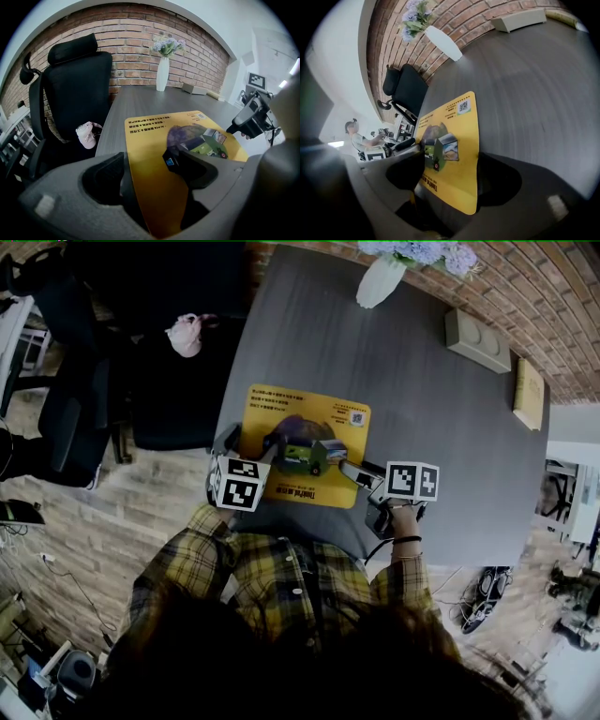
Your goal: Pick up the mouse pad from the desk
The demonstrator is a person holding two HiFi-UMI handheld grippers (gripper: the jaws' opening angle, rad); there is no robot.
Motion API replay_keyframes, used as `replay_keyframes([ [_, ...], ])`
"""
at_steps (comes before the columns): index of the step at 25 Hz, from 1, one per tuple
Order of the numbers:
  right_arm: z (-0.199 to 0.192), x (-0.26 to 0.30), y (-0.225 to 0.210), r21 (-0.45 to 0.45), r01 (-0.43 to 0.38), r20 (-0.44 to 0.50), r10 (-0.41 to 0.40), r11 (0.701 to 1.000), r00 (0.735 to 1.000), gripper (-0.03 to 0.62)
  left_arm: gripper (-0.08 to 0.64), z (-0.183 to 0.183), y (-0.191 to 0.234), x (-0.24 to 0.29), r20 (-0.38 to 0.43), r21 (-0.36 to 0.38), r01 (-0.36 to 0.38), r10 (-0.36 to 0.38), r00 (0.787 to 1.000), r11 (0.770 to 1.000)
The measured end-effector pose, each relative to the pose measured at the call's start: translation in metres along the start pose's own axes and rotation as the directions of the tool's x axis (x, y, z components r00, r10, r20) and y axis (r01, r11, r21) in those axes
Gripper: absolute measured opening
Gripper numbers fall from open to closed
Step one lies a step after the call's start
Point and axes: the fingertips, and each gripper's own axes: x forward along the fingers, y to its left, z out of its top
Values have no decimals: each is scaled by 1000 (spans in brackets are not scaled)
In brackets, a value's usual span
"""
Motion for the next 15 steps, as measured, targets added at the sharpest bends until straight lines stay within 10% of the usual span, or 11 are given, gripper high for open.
replay_keyframes([
  [7,-9,-3,4,144,-139,-59,149,980,987,334,371,1,0,2,11,2,1,-1,1000,1000],
  [15,25,-3,0,232,-332,133,308,914,942,316,371,0,0,3,14,2,0,0,1000,1000],
])
